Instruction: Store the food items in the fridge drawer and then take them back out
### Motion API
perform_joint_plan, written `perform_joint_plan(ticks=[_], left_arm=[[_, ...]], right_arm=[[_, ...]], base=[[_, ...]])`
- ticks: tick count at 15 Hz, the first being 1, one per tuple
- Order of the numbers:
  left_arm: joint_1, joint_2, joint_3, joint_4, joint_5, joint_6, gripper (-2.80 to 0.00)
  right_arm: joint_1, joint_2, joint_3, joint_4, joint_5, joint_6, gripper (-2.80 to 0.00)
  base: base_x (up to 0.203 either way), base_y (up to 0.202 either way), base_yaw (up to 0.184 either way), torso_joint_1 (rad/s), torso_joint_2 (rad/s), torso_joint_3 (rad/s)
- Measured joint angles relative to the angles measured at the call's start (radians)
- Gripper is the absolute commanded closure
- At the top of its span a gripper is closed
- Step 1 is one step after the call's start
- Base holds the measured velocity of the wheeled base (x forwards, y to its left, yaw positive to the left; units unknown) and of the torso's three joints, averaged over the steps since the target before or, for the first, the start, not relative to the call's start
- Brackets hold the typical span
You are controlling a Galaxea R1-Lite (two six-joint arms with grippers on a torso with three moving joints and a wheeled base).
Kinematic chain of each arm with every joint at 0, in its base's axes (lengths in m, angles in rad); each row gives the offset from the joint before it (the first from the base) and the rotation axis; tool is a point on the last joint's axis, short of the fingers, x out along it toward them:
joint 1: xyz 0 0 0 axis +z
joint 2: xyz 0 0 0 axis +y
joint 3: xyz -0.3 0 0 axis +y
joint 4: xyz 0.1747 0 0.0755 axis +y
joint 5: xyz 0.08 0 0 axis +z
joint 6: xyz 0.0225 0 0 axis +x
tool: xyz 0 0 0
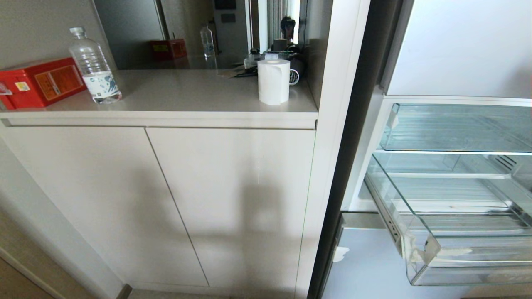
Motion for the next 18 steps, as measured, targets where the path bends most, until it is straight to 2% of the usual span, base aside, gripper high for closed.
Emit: perform_joint_plan(ticks=[3,7,13,18], left_arm=[[0.0,0.0,0.0,0.0,0.0,0.0,0.0],[0.001,0.0,0.0,0.0,0.0,0.0,0.0],[0.0,0.0,0.0,0.0,0.0,0.0,0.0],[0.0,0.0,0.0,0.0,0.0,0.0,0.0]], right_arm=[[-0.076,-0.107,0.042,-0.084,0.0,0.0,0.0],[-0.102,-0.195,0.126,-0.194,-0.002,-0.043,0.0],[-0.171,-0.233,0.162,-0.265,-0.002,-0.046,0.0],[-0.251,-0.235,0.175,-0.268,0.013,-0.043,0.0]], base=[[0.0,0.0,0.0,0.0,0.0,0.0],[0.001,0.002,-0.02,0.0,0.0,0.002],[0.002,0.009,-0.168,0.002,0.0,0.003],[-0.001,0.008,-0.172,0.001,0.0,0.003]])
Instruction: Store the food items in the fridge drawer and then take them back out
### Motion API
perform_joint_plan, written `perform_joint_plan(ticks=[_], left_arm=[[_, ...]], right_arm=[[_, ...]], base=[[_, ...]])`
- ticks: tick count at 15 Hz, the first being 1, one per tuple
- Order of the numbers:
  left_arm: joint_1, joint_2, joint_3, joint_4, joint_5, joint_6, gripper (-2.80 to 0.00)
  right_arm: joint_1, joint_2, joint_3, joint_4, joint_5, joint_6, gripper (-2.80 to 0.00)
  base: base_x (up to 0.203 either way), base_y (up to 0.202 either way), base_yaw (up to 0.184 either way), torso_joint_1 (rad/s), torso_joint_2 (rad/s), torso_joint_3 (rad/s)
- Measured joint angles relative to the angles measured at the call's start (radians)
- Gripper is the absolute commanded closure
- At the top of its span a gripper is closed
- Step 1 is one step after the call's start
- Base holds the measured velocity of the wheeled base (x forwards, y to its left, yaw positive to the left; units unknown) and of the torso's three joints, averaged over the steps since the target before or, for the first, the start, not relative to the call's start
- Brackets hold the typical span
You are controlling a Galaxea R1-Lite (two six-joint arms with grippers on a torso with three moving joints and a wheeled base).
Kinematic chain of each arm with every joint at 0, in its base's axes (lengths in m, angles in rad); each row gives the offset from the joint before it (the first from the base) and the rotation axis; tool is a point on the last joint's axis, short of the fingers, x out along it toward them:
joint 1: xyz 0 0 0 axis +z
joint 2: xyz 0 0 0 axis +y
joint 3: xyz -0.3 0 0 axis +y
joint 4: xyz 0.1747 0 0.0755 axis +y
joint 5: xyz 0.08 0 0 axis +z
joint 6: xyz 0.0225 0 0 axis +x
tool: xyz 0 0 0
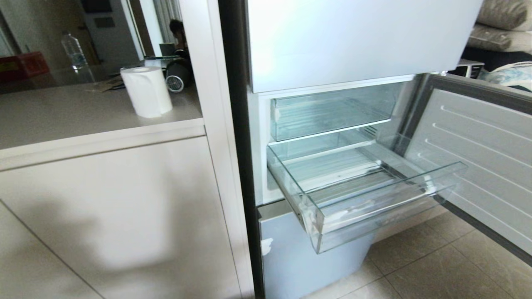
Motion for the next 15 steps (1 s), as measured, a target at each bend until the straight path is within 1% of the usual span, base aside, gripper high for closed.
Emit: perform_joint_plan(ticks=[2,4,6,8,10,15], left_arm=[[0.0,0.0,0.0,0.0,0.0,0.0,0.0],[0.0,0.0,0.0,0.0,0.0,0.0,0.0],[0.0,0.0,0.0,0.0,0.0,0.0,0.0],[0.0,0.0,0.0,0.0,0.0,0.0,0.0],[0.0,0.0,0.0,0.0,0.0,0.0,0.0],[0.0,0.0,0.0,0.0,0.0,0.0,0.0]], right_arm=[[-0.045,0.005,0.008,0.001,0.034,0.001,0.0],[-0.122,0.024,0.015,-0.007,0.09,0.005,0.0],[-0.236,0.074,0.01,-0.021,0.188,0.029,0.0],[-0.325,0.16,-0.006,-0.053,0.275,0.057,0.0],[-0.383,0.275,-0.026,-0.109,0.302,0.067,0.0],[-0.494,0.583,-0.088,-0.263,0.316,0.073,0.0]], base=[[-0.001,0.002,-0.122,0.001,0.0,0.004],[0.0,0.0,0.0,0.0,0.0,0.0],[0.0,0.0,0.0,0.0,0.0,0.0],[0.0,0.0,0.0,0.0,0.0,0.0],[0.0,0.0,0.0,0.0,0.0,0.0],[0.0,0.0,0.0,0.0,0.0,0.0]])
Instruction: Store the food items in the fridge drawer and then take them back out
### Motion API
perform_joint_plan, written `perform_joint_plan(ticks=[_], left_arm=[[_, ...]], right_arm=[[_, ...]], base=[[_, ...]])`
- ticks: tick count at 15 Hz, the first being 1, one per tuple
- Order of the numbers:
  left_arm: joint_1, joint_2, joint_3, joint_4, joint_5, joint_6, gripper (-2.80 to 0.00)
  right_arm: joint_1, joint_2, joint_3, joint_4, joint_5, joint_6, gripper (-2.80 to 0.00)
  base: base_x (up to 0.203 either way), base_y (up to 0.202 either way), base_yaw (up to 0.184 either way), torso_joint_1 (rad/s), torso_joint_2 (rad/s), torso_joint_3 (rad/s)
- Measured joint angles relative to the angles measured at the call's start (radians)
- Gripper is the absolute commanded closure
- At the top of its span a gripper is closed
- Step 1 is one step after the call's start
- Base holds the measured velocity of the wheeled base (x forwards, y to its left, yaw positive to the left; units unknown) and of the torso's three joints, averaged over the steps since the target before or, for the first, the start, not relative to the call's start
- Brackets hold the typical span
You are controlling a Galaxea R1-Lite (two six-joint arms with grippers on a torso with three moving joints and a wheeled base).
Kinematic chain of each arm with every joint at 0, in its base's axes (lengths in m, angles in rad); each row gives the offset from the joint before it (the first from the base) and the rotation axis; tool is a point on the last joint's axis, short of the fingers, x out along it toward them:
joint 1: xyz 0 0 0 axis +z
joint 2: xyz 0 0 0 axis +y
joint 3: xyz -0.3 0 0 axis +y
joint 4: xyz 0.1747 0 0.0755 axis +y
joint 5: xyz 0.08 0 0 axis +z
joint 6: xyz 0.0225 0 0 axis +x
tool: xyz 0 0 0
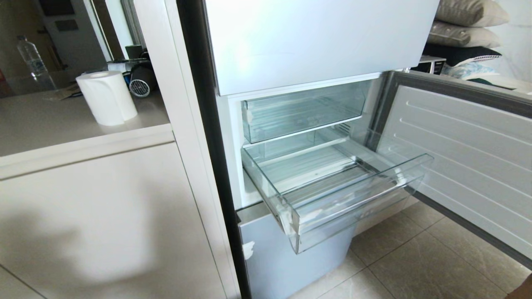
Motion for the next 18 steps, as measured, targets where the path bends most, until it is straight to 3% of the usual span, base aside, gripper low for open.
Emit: perform_joint_plan(ticks=[6,11,17,18], left_arm=[[0.0,0.0,0.0,0.0,0.0,0.0,0.0],[0.0,0.0,0.0,0.0,0.0,0.0,0.0],[0.0,0.0,0.0,0.0,0.0,0.0,0.0],[0.0,0.0,0.0,0.0,0.0,0.0,0.0]], right_arm=[[-0.086,0.299,-0.136,-0.047,0.003,-0.008,0.0],[-0.126,0.565,-0.266,-0.159,-0.003,-0.033,0.0],[-0.144,0.785,-0.373,-0.173,0.006,-0.09,0.0],[-0.144,0.801,-0.375,-0.173,0.01,-0.089,-2.8]], base=[[0.0,0.0,0.0,0.0,0.0,0.0],[0.0,0.0,0.0,0.0,0.0,0.0],[0.0,0.0,0.0,0.0,0.0,0.0],[0.0,0.0,0.0,0.0,0.0,0.0]])
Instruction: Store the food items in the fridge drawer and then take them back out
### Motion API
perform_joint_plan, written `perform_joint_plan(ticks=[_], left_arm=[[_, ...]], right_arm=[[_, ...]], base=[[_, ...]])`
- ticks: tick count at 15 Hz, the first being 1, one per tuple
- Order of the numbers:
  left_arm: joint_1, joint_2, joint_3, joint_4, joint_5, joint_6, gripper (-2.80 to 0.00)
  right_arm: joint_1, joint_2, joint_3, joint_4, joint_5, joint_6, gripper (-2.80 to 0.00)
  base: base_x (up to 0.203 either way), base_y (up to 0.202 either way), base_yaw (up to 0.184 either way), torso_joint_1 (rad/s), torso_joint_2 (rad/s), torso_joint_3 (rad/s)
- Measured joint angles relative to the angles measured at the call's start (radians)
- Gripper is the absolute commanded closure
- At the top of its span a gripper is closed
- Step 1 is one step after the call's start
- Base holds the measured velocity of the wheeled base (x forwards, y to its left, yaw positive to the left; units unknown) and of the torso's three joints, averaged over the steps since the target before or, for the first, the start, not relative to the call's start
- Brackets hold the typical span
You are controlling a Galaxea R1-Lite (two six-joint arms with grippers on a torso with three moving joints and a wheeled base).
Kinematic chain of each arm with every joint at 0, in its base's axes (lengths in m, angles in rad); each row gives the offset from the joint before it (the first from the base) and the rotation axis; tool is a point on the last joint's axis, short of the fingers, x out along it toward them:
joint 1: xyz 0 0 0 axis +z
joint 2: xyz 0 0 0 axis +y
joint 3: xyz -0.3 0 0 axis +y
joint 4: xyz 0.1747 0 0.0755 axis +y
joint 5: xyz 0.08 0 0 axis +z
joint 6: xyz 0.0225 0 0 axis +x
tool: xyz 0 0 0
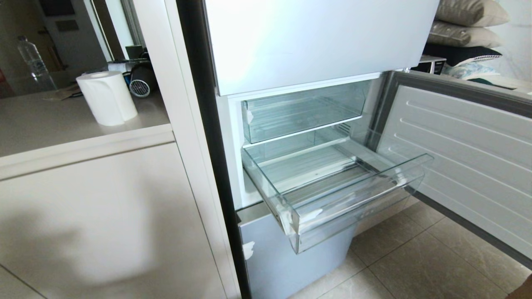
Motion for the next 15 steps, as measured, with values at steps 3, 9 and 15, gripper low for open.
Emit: perform_joint_plan(ticks=[3,9,15], left_arm=[[0.0,0.0,0.0,0.0,0.0,0.0,0.0],[0.0,0.0,0.0,0.0,0.0,0.0,0.0],[0.0,0.0,0.0,0.0,0.0,0.0,0.0]], right_arm=[[0.001,0.024,0.001,0.001,0.013,0.0,-2.8],[0.002,0.001,0.02,0.003,0.029,0.007,-2.8],[0.036,-0.245,0.116,0.01,0.058,0.079,0.0]], base=[[0.0,0.0,0.0,0.0,0.0,0.0],[0.0,0.0,0.0,0.0,0.0,0.0],[0.0,0.0,0.0,0.0,0.0,0.0]])
